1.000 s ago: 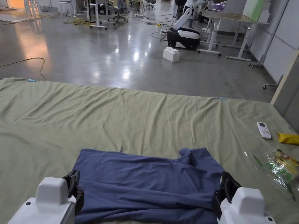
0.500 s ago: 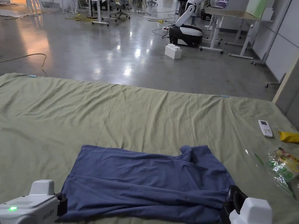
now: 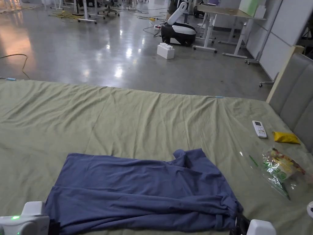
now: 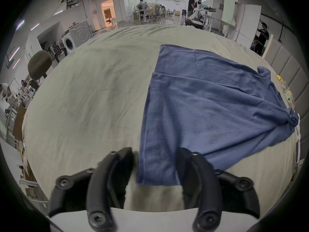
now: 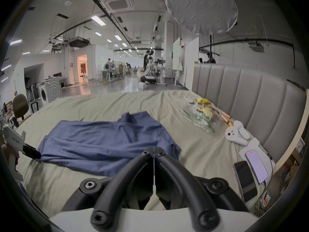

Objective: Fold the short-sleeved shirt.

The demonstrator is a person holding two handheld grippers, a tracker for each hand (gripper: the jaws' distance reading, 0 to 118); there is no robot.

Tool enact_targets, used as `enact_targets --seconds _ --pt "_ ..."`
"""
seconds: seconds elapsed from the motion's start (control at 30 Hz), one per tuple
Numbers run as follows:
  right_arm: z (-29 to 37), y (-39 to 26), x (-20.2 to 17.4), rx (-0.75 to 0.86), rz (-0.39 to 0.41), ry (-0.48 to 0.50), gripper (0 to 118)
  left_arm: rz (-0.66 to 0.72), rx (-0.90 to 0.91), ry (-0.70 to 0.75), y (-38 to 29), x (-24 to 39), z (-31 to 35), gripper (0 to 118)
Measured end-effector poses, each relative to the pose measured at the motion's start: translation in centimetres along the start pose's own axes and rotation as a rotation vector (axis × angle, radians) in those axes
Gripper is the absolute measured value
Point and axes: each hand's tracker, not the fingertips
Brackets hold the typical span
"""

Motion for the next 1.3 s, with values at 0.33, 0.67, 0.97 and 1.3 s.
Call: enact_targets --seconds 0.33,0.67,0.97,1.3 --pt "-7.3 -2.3 5.5 -0.344 -0.007 0.037 64 -0.044 0.017 -0.071 0.2 -0.1 2.3 9" --pt "-12.9 -0.7 4.7 -0.396 -0.01 0.094 84 -0.061 0.087 -0.074 0.3 -0.1 5.2 9" --pt "-16.8 -2.0 2.7 -0.526 0.034 0.108 77 -0.067 0.083 -0.073 0.3 -0.1 4.7 9" --pt "-14.8 -2.5 1.5 -0.476 0.054 0.107 8 -0.053 0.118 -0.083 0.5 -0.8 4.2 9"
